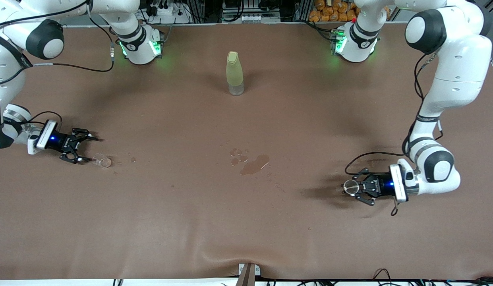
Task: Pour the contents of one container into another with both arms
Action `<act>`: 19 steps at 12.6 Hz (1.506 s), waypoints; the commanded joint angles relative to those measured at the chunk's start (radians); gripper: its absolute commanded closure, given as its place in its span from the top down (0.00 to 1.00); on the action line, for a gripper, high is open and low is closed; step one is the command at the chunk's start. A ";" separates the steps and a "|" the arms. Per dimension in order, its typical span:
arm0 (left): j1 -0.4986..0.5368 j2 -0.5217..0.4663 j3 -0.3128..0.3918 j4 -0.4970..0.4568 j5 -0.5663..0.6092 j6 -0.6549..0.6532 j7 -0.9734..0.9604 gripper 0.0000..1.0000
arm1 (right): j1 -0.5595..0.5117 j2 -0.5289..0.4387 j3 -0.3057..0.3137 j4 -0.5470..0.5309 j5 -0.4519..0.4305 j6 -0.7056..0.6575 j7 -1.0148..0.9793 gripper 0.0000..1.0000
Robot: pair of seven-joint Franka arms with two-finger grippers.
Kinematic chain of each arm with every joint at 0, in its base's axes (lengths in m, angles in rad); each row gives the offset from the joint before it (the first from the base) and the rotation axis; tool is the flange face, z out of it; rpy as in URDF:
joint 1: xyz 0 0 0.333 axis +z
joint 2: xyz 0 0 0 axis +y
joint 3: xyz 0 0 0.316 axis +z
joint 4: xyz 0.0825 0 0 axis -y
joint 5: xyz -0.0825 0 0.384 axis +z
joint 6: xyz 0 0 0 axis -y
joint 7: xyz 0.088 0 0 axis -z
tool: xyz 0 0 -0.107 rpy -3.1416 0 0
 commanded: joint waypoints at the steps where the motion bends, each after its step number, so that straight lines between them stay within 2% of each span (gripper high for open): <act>1: -0.104 -0.028 0.004 -0.016 -0.082 0.111 0.014 0.00 | -0.017 0.034 0.002 -0.001 0.064 -0.031 -0.256 1.00; 4: -0.281 -0.047 0.002 -0.016 -0.227 0.303 0.011 0.00 | -0.014 0.040 0.006 -0.002 0.104 -0.031 -0.270 1.00; 8: -0.388 -0.056 0.002 -0.018 -0.289 0.395 0.014 0.00 | -0.007 0.054 0.043 -0.002 0.147 -0.021 -0.293 1.00; 11: -0.543 -0.048 0.007 -0.011 -0.446 0.554 0.019 0.00 | 0.003 0.065 0.066 -0.002 0.165 0.002 -0.305 1.00; 15: -0.611 -0.029 0.005 0.004 -0.559 0.575 0.100 0.00 | 0.012 0.070 0.112 -0.002 0.179 0.064 -0.305 1.00; 19: -0.632 -0.007 -0.008 0.002 -0.594 0.567 0.188 0.00 | 0.029 0.079 0.143 -0.002 0.202 0.088 -0.306 1.00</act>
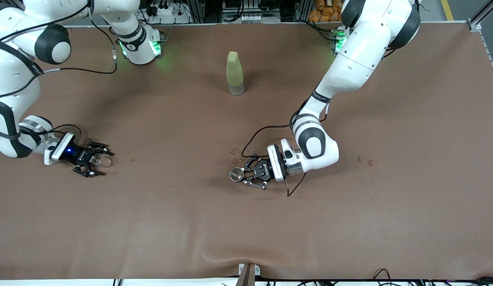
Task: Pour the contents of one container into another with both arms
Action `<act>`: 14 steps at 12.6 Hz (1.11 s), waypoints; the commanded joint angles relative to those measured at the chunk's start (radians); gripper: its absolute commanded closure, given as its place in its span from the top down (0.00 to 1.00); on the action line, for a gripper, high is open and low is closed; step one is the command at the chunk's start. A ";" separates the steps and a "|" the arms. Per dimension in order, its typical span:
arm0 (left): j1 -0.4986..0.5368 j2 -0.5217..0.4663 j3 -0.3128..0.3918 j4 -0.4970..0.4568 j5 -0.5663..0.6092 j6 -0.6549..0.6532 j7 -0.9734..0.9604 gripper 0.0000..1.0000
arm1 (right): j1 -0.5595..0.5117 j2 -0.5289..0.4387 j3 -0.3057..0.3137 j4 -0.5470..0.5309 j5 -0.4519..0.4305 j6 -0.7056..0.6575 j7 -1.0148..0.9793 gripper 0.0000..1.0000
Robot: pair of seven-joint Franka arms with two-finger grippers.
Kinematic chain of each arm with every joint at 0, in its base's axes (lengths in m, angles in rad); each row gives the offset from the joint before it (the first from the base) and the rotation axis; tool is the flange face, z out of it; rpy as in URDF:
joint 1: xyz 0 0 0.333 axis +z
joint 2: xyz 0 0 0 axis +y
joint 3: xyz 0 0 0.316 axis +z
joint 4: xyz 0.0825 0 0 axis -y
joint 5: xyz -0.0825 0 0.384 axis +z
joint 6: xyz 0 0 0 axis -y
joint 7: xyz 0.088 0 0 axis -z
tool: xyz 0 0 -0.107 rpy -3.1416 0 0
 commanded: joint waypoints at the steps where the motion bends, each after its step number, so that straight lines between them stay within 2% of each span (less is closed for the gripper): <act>1: -0.012 0.000 0.001 0.003 -0.039 -0.011 0.039 0.00 | 0.011 0.026 0.019 -0.012 0.031 0.027 -0.288 1.00; 2: -0.011 -0.003 0.001 0.001 -0.039 -0.027 0.039 0.00 | 0.014 0.026 0.020 -0.012 0.031 0.028 -0.286 1.00; 3: -0.012 -0.003 0.001 0.003 -0.040 -0.030 0.039 0.00 | 0.017 0.026 0.023 -0.012 0.031 0.030 -0.286 0.88; 4: -0.012 -0.003 0.001 0.003 -0.042 -0.031 0.038 0.00 | 0.020 0.026 0.025 -0.012 0.031 0.030 -0.286 0.60; 5: -0.006 -0.003 0.001 0.003 -0.043 -0.033 0.038 0.00 | 0.020 0.026 0.027 -0.012 0.031 0.028 -0.286 0.39; 6: -0.006 -0.003 -0.001 0.003 -0.043 -0.033 0.036 0.00 | 0.023 0.026 0.036 -0.012 0.031 0.028 -0.286 0.23; 8: -0.006 -0.001 -0.001 0.004 -0.045 -0.033 0.036 0.00 | 0.025 0.026 0.042 -0.012 0.031 0.028 -0.285 0.08; 9: -0.006 -0.001 -0.001 0.004 -0.045 -0.033 0.035 0.00 | 0.028 0.025 0.051 -0.012 0.031 0.027 -0.280 0.01; 14: -0.004 -0.006 0.001 0.004 -0.047 -0.031 0.032 0.00 | 0.068 0.006 0.091 -0.012 0.031 0.010 -0.184 0.00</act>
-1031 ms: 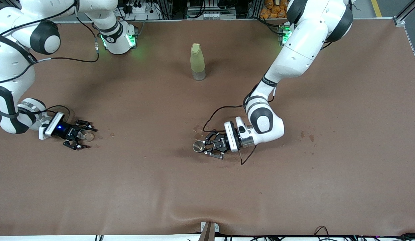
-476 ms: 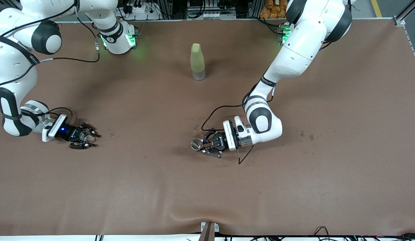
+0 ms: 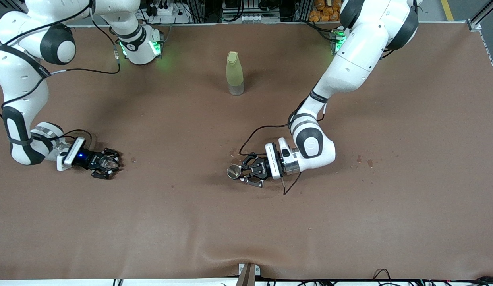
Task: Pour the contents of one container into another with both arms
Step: 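Carry the beaker with the right gripper while the left gripper lifts the jigger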
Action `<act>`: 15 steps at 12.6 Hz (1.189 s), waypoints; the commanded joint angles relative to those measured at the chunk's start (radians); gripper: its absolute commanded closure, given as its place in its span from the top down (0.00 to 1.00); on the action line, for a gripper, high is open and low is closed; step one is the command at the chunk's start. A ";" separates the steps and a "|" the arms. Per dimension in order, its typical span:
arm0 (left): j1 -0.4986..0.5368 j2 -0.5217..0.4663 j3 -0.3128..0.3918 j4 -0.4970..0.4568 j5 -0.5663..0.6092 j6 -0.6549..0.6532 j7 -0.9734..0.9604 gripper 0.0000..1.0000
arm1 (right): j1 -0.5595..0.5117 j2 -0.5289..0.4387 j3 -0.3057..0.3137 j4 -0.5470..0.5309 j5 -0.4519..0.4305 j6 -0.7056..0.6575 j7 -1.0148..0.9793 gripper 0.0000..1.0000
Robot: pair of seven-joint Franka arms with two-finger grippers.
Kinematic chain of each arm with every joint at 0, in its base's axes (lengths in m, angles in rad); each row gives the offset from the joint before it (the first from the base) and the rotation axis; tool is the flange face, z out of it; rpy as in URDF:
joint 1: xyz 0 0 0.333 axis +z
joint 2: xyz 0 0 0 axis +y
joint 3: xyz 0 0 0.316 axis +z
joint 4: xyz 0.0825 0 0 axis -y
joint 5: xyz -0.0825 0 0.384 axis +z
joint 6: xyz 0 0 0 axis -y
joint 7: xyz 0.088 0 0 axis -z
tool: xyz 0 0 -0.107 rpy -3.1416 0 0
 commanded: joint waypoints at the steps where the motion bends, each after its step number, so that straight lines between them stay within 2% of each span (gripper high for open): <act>1: 0.001 -0.014 0.003 -0.001 -0.039 -0.008 0.020 0.00 | 0.045 -0.006 0.012 -0.018 0.027 -0.010 -0.172 0.00; 4: 0.006 -0.016 0.003 0.001 -0.041 -0.008 0.012 0.00 | 0.100 -0.045 0.023 -0.018 0.028 -0.016 -0.090 0.00; 7: 0.004 -0.017 0.003 0.002 -0.047 -0.008 0.005 0.00 | 0.165 -0.075 0.026 -0.021 0.076 -0.054 -0.031 0.00; 11: 0.003 -0.014 0.007 0.001 -0.045 -0.006 0.012 0.00 | 0.271 -0.186 0.026 -0.121 0.149 -0.053 0.087 0.00; 15: 0.003 -0.013 0.007 0.001 -0.047 -0.006 0.011 0.00 | 0.352 -0.317 0.020 -0.189 0.159 -0.025 0.283 0.00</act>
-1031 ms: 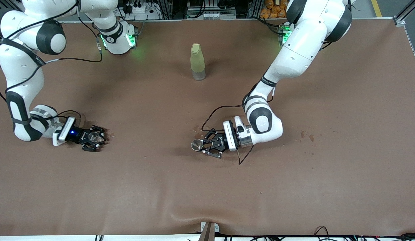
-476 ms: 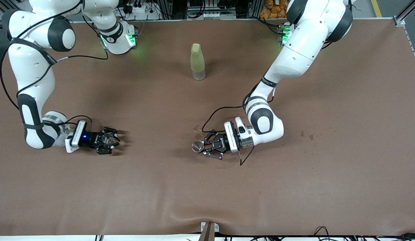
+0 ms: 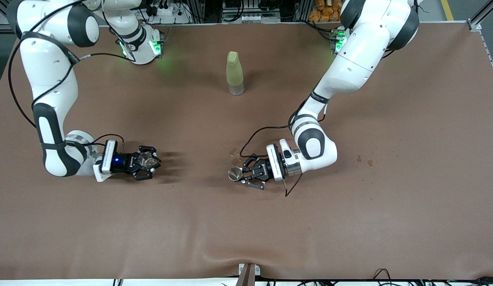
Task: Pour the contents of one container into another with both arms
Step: 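Carry the beaker with the right gripper while the left gripper lifts the jigger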
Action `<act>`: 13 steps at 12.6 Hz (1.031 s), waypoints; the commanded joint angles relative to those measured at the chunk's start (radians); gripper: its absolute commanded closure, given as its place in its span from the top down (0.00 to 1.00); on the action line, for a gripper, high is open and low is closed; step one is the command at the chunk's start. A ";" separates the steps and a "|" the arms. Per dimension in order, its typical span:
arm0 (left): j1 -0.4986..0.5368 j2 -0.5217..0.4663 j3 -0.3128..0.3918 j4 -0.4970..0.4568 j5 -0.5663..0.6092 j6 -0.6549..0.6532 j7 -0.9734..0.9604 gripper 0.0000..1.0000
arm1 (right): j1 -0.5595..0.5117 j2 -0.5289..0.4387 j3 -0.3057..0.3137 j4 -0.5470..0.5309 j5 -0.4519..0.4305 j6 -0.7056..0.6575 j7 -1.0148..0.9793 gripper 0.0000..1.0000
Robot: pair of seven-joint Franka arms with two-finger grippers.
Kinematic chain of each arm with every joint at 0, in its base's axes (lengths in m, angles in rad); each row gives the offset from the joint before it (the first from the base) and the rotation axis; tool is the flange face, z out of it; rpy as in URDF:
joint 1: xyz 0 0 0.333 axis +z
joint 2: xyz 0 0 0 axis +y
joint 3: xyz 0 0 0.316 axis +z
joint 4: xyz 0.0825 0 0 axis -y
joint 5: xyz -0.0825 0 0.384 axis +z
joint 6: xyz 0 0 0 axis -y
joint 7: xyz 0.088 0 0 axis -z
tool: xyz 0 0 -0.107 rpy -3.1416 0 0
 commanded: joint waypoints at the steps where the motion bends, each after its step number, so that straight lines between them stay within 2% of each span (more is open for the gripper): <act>1: -0.005 -0.012 0.004 -0.009 -0.033 -0.006 0.013 0.00 | 0.046 -0.164 -0.014 -0.137 0.028 0.054 0.104 0.00; 6: -0.005 -0.007 0.004 -0.009 -0.033 -0.006 0.014 0.00 | 0.128 -0.351 -0.014 -0.271 0.082 0.125 0.241 0.00; 8: -0.004 -0.006 0.006 -0.011 -0.033 -0.005 0.016 0.00 | 0.167 -0.434 -0.014 -0.328 0.105 0.197 0.296 0.00; 13: -0.002 -0.004 0.006 -0.012 -0.033 -0.006 0.028 0.00 | 0.262 -0.532 -0.011 -0.385 0.149 0.318 0.364 0.00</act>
